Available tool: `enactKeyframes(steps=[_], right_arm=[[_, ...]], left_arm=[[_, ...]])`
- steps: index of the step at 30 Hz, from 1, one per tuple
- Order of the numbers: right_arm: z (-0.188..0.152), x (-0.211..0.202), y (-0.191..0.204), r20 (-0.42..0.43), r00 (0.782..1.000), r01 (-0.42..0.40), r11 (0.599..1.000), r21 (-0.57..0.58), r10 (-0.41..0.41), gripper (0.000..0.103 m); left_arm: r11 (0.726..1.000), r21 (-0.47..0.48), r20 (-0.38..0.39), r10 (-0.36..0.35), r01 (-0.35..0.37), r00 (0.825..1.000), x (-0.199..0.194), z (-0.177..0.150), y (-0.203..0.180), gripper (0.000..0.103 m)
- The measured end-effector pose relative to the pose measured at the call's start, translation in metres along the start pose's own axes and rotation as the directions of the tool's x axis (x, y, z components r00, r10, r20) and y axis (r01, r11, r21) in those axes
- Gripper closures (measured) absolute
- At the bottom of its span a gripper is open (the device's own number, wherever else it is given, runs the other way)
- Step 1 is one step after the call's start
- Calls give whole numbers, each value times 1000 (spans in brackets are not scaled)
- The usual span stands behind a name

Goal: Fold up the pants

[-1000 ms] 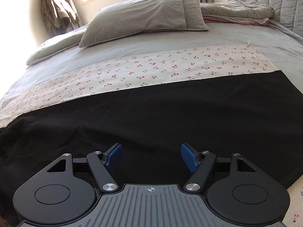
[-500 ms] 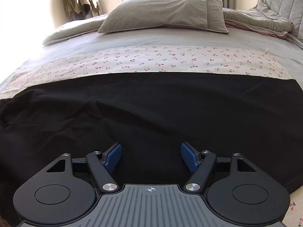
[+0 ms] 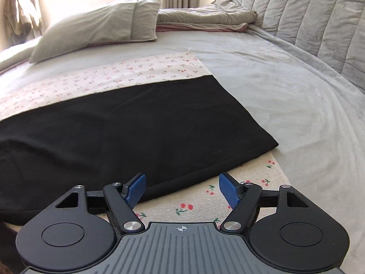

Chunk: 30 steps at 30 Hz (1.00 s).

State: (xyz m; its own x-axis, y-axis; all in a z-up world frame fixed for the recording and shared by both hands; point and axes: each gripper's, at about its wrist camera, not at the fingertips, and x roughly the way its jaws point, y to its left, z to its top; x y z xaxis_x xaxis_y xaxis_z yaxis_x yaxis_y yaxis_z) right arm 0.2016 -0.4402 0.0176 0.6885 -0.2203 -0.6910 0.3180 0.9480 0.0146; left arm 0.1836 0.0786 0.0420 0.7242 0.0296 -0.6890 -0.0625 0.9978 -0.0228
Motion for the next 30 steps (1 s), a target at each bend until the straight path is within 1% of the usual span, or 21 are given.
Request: enactKeyframes(steps=[2,4,6,9,11,13,15,17,21,24,27,30], right_arm=[[2,-9,15,12,999,-33,999,-42,34,24],[4,-15,40,17,998,-62,992,-110,64,20],[8,-20,70,13,994,-101,976,-194,106,18],[11,-23,111,12,985,-164,948,-272,174,16],[16,-21,141,-2,971,-230,929,-290,240,16],[25,-12,172,-28,948,-309,902,-301,316,15],[31,-3,206,-49,928,-365,870,-331,370,15],[36,6,238,-62,911,-399,835,-380,407,15],[44,31,297,-92,886,-439,761,-478,454,15],[45,49,334,-98,877,-445,720,-532,470,15],[48,70,363,-122,870,-457,691,-560,477,16],[53,86,388,-142,862,-468,656,-593,486,18]], left_arm=[[999,-31,2,-5,5,1000,-8,0,-1,0],[998,-65,14,-21,22,1000,-11,-3,-1,0],[997,-68,20,-25,27,999,-9,-8,-3,0],[998,-63,-10,-4,3,1000,-1,-13,2,0],[994,-108,-40,-4,0,999,5,-14,7,0],[986,-169,-73,-17,4,997,10,-16,11,0],[981,-196,-94,-23,4,995,15,-16,14,0],[980,-198,-105,-14,-7,994,19,-16,15,0],[982,-188,-119,7,-30,993,23,-16,15,0],[983,-183,-124,12,-34,992,25,-17,17,0],[981,-189,-132,23,-48,991,27,-17,19,0],[978,-199,-142,28,-56,989,32,-17,21,0]])
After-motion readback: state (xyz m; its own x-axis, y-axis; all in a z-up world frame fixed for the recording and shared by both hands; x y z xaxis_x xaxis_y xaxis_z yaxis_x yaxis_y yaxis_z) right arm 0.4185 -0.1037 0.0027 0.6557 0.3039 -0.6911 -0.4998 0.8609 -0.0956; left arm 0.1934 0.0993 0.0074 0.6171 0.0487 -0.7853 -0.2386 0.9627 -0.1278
